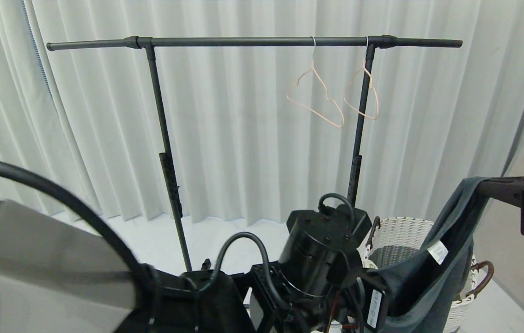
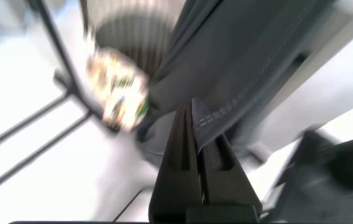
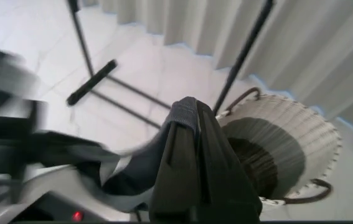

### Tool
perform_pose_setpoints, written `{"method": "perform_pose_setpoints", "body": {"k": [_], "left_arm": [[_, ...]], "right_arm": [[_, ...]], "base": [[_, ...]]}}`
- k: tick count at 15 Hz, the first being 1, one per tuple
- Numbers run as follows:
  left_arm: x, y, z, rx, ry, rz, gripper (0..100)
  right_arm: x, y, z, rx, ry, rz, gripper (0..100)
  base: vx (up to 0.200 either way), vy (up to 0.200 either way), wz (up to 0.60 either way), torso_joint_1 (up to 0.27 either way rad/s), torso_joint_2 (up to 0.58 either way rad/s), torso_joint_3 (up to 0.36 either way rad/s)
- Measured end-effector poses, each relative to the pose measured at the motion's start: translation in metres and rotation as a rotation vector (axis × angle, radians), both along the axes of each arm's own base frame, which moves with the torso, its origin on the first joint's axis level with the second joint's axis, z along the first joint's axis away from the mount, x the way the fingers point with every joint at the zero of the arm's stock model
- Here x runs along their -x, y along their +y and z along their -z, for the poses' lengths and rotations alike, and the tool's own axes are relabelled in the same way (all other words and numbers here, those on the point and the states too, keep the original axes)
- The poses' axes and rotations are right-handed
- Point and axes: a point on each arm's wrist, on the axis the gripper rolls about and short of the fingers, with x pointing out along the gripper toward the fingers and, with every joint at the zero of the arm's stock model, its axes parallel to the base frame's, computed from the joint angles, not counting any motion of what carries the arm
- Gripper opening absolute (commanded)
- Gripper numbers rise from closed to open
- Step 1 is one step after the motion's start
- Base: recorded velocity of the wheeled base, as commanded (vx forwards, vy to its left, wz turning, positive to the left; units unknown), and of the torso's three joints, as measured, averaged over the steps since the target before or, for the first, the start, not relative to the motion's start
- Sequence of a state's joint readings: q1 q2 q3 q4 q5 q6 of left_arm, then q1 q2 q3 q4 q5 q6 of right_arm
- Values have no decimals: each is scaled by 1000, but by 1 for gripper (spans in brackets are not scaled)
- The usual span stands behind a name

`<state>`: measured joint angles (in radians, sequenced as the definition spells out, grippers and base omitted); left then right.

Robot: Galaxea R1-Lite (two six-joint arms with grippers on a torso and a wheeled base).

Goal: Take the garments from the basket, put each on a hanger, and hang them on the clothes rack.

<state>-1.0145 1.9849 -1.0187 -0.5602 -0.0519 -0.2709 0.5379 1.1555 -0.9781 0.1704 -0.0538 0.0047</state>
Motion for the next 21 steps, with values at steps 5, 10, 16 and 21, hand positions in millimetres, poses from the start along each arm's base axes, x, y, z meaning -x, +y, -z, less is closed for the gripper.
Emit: {"method": "perform_pose_setpoints", "body": {"k": [5, 10, 16, 21], "left_arm": [[26, 36, -97, 151, -68, -2, 0], [51, 77, -168, 291, -152, 0, 0], [70, 127, -224, 333, -190, -36, 0], [75, 176, -255, 275, -295, -135, 0]], "right_arm": [[4, -10, -35, -64, -118, 38, 0], [12, -15, -77, -114, -259, 32, 0], [4, -9, -113, -149, -359, -7, 0], [-25, 15, -130, -161, -380, -79, 0]], "base": [[0, 0, 0, 0, 0, 0], [0, 0, 0, 0, 0, 0], [0, 0, 0, 0, 0, 0], [0, 0, 0, 0, 0, 0]]}}
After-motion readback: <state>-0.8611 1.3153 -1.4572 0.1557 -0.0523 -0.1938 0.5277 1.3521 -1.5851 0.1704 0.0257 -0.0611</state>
